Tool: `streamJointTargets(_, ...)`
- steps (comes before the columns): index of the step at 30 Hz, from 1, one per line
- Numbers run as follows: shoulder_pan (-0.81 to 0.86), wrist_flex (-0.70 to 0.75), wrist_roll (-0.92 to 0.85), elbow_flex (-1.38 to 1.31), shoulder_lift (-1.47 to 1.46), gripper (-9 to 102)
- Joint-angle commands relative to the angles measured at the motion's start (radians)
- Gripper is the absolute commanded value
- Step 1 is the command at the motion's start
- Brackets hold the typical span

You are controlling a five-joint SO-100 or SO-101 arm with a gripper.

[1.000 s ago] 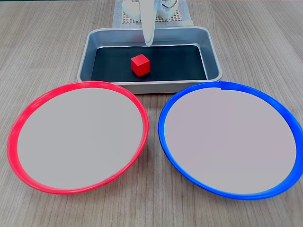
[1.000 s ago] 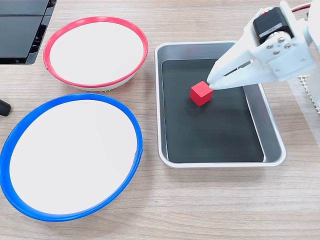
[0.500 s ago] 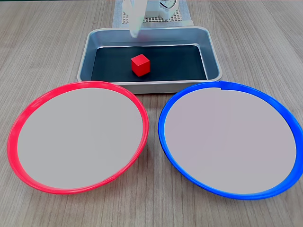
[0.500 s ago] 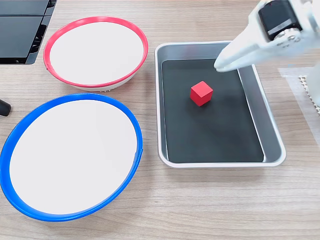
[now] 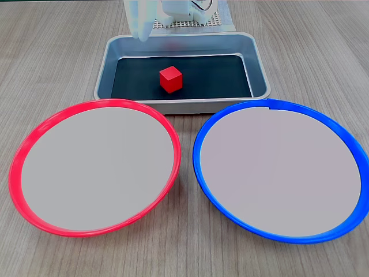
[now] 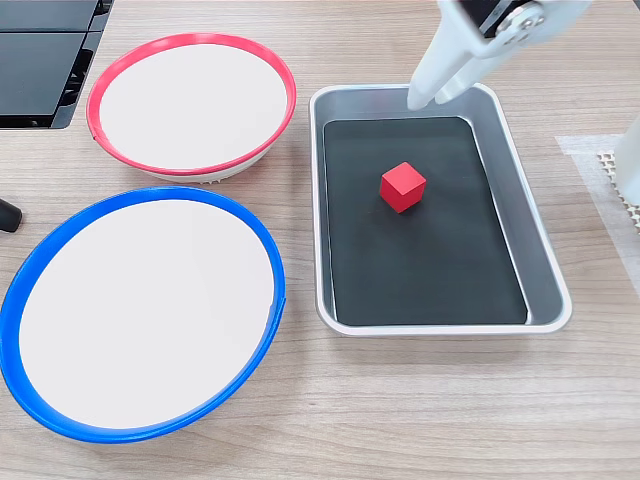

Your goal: Move a red block from tray to red dish

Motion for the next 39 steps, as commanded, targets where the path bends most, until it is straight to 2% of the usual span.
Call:
streamJointTargets(1, -0.032, -0.078, 0.043, 0.029, -0.069, 20)
streamJointTargets(5, -0.107, -0.141, 0.135, 0.086, -0.089, 23)
streamJointTargets(15, -0.244, -0.202, 0.276, 0.026, -0.249, 17)
streamJointTargets(32, -0.14, -0.175, 0.172, 0.003, -0.291, 13)
streamJointTargets(36, -0.121, -0.179, 0.146, 0.003, -0.29, 9)
streamJointTargets(39, -0.117, -0.196, 0.137, 0.0, -0.287, 0)
